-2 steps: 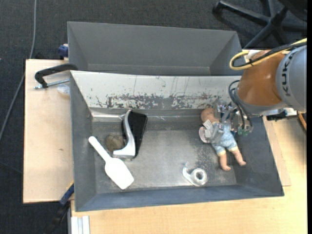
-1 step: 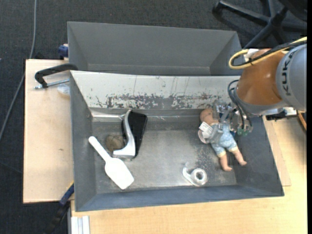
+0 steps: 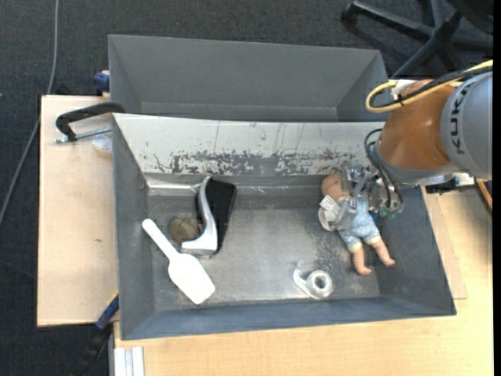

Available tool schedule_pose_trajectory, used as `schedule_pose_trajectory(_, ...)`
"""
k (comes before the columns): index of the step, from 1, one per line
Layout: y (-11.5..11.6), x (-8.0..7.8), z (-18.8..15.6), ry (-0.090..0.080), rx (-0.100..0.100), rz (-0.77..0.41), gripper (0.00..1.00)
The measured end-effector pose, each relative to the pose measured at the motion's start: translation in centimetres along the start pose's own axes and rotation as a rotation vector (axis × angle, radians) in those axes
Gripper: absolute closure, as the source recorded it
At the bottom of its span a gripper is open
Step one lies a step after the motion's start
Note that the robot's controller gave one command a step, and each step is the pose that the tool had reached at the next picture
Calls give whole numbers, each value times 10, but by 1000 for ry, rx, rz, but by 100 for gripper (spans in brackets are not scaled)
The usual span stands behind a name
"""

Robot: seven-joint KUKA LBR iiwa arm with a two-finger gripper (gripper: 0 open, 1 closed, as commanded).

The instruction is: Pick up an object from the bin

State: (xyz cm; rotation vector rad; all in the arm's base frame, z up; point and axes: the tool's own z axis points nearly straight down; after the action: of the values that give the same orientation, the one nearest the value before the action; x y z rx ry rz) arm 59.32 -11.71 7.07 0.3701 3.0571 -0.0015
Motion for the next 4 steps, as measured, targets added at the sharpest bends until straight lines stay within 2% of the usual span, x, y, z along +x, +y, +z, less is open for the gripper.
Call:
schedule_pose_trajectory(1, -1, 0, -1, -4, 1, 1, 100)
schedule_pose_trajectory(2, -1, 1, -9, 4, 0, 1, 100)
schedule_pose_trajectory(4, 0, -1, -27, 1, 0, 0, 100)
